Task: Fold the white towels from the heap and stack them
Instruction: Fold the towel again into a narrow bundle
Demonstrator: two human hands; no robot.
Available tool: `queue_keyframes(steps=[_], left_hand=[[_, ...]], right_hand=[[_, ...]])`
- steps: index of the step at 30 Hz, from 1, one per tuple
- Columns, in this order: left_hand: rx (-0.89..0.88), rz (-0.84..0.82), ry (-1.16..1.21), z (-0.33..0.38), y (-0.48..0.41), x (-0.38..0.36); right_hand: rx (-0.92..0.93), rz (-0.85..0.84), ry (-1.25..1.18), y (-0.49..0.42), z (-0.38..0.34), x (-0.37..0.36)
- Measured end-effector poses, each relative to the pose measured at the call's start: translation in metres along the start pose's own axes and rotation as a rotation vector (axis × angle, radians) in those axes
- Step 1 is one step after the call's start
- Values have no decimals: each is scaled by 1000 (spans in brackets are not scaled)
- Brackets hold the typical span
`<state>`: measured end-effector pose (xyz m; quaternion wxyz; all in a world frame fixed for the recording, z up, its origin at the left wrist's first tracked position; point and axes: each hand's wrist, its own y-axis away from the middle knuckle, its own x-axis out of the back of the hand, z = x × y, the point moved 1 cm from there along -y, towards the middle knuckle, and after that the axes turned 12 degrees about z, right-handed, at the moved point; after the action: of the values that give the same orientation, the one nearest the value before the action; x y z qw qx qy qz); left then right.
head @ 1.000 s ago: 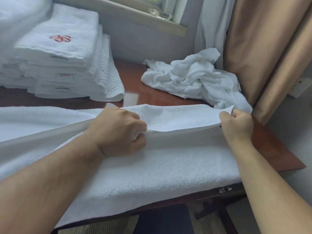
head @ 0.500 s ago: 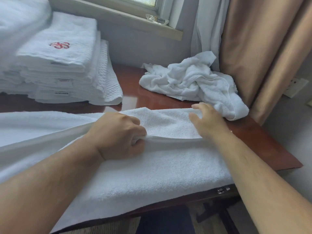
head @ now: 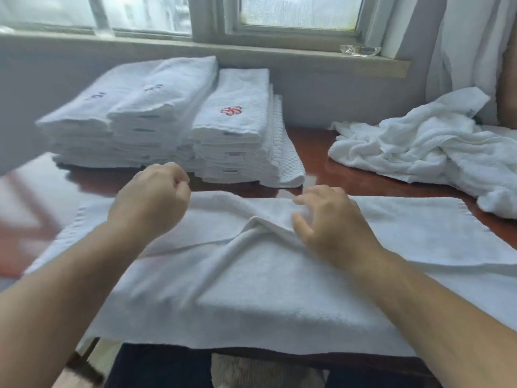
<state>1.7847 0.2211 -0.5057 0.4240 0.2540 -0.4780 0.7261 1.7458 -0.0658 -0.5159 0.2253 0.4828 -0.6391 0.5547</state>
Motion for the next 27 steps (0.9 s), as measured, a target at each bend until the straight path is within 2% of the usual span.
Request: queue_keyframes(steps=[2,4,7,10,13,17,20,24,27], left_hand=[[302,7,-193,-46,0,18],[463,-49,-300,-75,9,29],[508,-89,-381,-95,19,38],[559,-55,-385,-103,18,40],[566,-33,-347,-110,15,35],[546,-54,-349,-112,8,30],[434,37,-319,-106,8,23],[382,220,-95,-102,3,28],[297,259,-115,-110,-9,45]], right_hand=[[167,9,-108,2,-36,-16],[258,-11,-166,2,-62,-27],[311,-65,-168,-1,-80,-39],[306,-80,-162,-2,-77,-42],[275,-14,-167,0,-65,-38],[252,-16,-190,2,-47,-37],[336,78,-178,4,-46,-38],[442,309,-177,4,-48,-36],[546,320,-222,6,-49,-38]])
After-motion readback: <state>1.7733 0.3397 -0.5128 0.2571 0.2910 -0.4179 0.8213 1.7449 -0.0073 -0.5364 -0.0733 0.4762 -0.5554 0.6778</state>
